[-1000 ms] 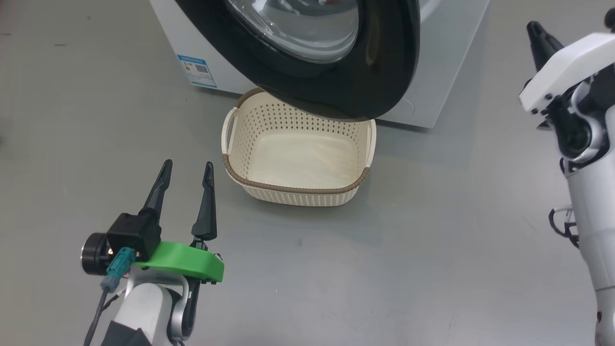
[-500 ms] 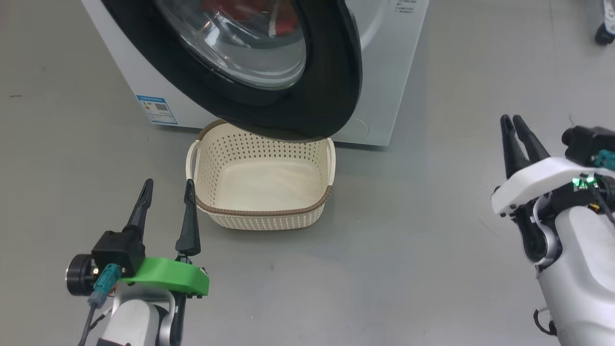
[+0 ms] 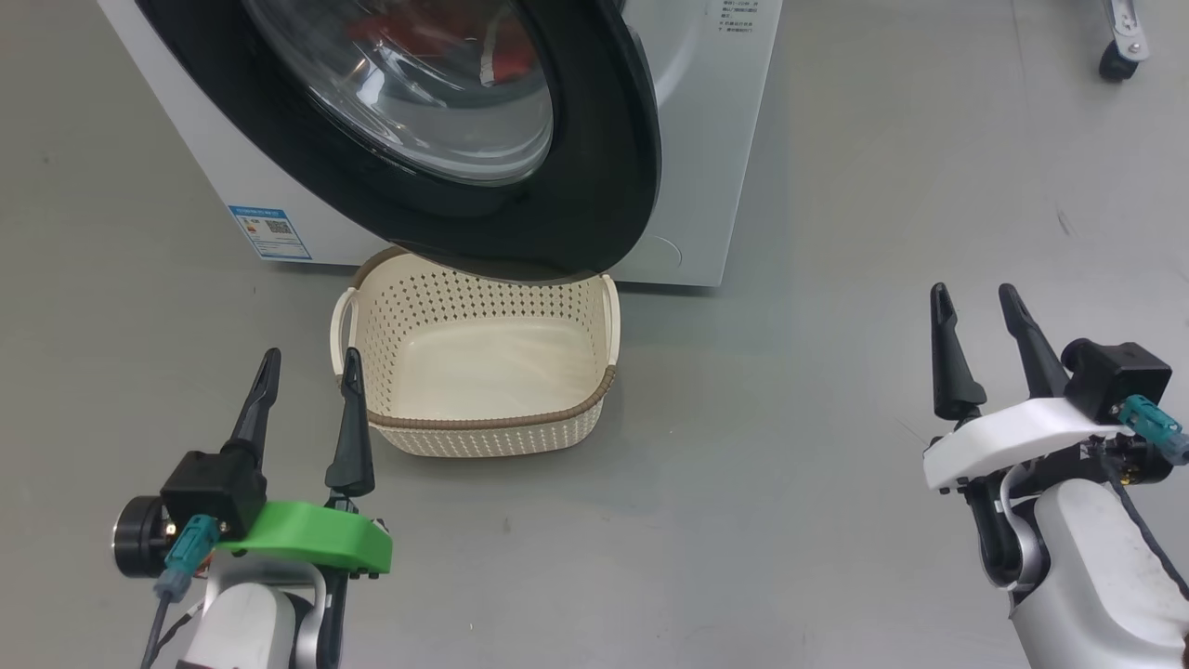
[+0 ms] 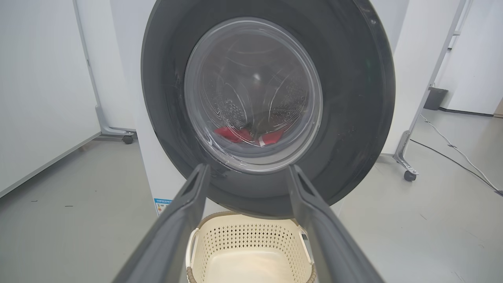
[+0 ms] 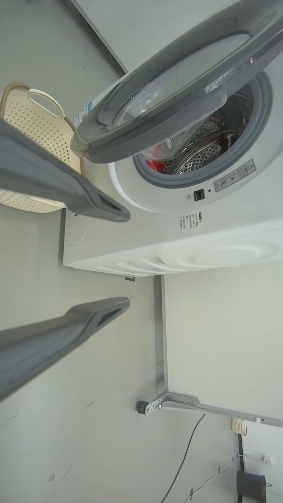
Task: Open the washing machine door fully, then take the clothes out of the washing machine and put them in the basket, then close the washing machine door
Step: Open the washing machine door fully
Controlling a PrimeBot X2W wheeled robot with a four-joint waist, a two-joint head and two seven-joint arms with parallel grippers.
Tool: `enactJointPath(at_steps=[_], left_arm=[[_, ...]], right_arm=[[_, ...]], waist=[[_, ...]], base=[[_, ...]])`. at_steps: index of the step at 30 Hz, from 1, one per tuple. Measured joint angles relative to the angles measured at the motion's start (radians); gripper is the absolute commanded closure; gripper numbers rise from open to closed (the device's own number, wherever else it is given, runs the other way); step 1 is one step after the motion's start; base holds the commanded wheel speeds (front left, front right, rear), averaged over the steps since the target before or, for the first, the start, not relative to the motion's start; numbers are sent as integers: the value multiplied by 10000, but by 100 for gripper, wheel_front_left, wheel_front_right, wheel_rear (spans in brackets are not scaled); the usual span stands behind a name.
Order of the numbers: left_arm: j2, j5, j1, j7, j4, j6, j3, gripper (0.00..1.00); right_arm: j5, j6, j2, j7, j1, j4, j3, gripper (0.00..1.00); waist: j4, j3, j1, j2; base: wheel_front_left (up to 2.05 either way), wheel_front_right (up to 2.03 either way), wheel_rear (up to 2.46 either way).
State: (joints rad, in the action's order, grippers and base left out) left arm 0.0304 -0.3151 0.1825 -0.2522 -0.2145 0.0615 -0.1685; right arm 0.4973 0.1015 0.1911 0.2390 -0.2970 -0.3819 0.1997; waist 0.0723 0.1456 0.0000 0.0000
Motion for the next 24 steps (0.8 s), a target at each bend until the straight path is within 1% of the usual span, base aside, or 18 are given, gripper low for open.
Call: enactJointPath(at_steps=[2,7,24], left_arm=[[2,0,-16,0,0,-48,48,0],[2,0,-100,0,0,-50,82,0],[2,0,-194,0,0,-140,92,0]], right_arm=[[-71,-6,-100,0,131,50,23,0],[-109,-161,-332,46,475,173,-6,0],[-397,-173,-454,86,804,537,-52,0]], waist=[[-23,-1,0,0],[-67,-10,0,0],[-83,-37,0,0]], base=[[0,0,0],[0,0,0],[0,0,0]])
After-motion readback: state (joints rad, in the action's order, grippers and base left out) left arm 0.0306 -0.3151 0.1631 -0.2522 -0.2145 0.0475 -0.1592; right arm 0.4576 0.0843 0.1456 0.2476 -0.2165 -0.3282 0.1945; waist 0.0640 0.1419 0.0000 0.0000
